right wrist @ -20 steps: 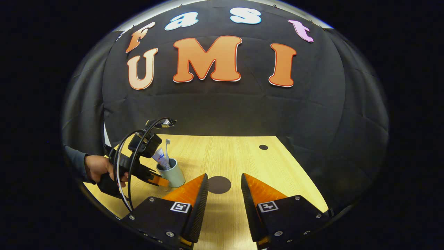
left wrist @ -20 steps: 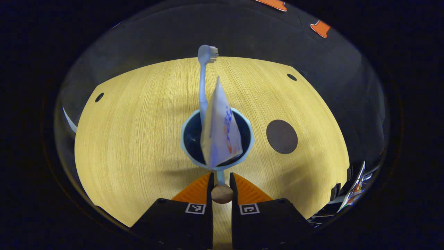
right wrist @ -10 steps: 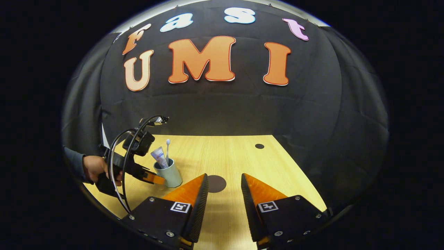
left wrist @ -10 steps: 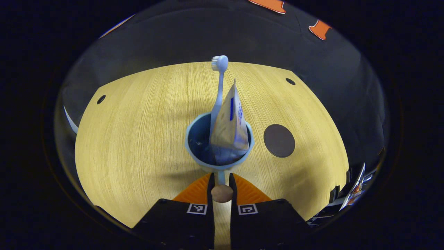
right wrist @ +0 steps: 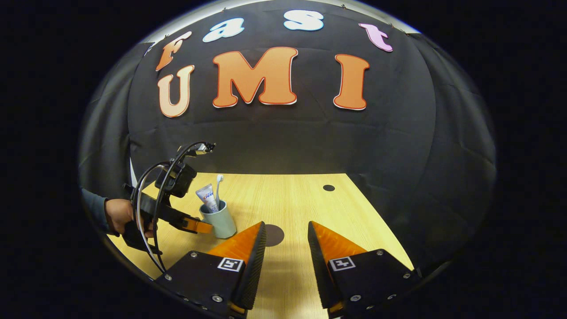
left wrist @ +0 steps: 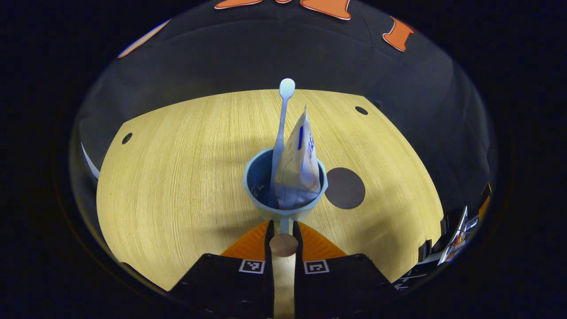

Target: Put the toothbrush and toothpaste on the desktop into the cup, then pick up the cup and place it on the coaster on the desktop.

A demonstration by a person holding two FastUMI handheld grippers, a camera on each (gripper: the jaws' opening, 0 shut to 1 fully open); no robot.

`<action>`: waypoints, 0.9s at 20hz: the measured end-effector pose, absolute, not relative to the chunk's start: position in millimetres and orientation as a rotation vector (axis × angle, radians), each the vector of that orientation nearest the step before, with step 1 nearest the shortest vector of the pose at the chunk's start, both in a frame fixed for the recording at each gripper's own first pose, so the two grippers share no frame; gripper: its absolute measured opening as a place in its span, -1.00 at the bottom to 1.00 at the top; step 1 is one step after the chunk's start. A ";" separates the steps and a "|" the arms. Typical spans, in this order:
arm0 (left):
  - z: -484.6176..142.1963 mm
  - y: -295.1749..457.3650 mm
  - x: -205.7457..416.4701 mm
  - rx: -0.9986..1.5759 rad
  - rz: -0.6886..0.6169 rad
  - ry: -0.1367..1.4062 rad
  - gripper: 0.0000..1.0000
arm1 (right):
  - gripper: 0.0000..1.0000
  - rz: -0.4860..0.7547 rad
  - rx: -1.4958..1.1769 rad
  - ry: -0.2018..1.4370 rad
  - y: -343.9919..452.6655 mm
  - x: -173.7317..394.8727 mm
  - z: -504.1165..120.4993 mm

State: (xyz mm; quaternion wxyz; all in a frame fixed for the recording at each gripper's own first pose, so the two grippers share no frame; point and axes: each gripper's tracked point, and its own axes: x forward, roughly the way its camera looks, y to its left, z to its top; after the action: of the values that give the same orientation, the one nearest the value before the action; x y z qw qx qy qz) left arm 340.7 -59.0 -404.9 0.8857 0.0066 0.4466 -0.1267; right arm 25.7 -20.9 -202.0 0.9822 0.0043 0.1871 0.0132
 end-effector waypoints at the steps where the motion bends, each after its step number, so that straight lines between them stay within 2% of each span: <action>1: -399.9 -65.7 348.9 0.025 -0.270 0.920 -0.65 | 0.12 0.025 0.010 0.375 -22.6 25.0 -201.6; 4: -382.1 -92.6 332.4 0.040 -0.294 0.900 -0.65 | 0.12 0.017 0.005 0.373 -30.2 24.3 -199.7; 10: -404.9 -112.5 303.9 0.058 -0.353 0.881 -0.65 | 0.12 -0.022 0.003 0.377 -55.0 16.9 -198.2; 18: -420.3 -149.0 324.5 0.089 -0.399 0.895 -0.65 | 0.12 -0.090 0.001 0.395 -91.0 2.4 -199.8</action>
State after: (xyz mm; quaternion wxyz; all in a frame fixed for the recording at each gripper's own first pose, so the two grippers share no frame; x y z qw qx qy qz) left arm 324.5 -149.0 -420.3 0.8813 0.0427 0.4298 -0.1917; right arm 2.4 -91.0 -199.8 0.9795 0.0004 0.1964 -0.0445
